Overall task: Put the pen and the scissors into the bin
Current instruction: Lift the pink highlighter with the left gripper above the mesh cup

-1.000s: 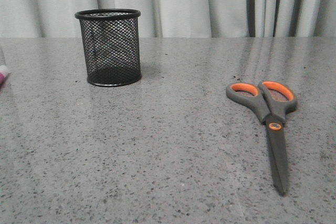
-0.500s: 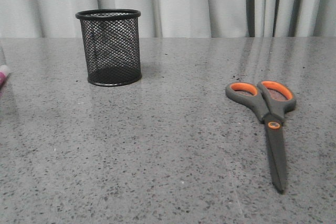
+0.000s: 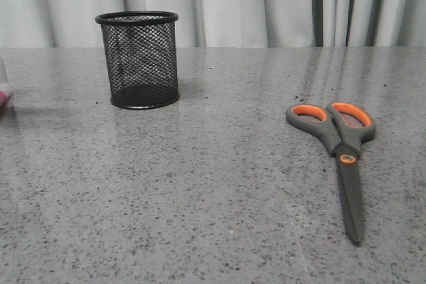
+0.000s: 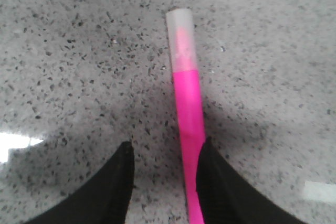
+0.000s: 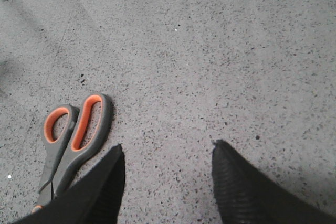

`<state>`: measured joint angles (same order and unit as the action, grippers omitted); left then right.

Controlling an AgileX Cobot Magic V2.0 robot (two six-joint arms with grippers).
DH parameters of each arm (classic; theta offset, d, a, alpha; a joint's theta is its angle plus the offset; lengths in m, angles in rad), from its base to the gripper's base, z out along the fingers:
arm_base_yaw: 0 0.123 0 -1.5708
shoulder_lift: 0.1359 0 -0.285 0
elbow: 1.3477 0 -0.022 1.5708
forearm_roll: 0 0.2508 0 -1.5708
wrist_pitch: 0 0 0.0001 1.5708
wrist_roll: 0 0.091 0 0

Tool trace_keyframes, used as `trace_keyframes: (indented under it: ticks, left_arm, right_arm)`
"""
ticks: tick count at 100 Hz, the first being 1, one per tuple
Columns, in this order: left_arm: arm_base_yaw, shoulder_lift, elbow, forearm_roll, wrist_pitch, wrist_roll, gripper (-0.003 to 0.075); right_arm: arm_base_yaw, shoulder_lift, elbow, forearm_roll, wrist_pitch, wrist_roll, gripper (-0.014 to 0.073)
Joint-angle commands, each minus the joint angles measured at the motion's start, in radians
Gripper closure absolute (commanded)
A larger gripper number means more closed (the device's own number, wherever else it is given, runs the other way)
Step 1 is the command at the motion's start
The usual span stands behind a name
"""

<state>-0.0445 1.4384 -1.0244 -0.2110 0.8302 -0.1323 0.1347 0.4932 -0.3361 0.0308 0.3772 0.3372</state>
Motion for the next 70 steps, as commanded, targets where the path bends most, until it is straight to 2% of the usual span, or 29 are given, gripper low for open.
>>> trace_keyframes:
  ticks: [1, 33, 70]
  left_arm:
    - [-0.019, -0.006, -0.039, -0.017, -0.072, 0.002, 0.0468]
    - [-0.102, 0.02, -0.039, -0.026, -0.2, -0.013, 0.0468]
    - [-0.102, 0.118, -0.039, -0.013, -0.188, -0.037, 0.0468]
  right_arm:
    - [0.002, 0.01, -0.037, -0.012, -0.06, -0.004, 0.0255]
    - [0.002, 0.01, -0.037, 0.002, -0.06, -0.004, 0.0255]
    - [0.002, 0.01, -0.037, 0.003, -0.06, -0.003, 0.0255]
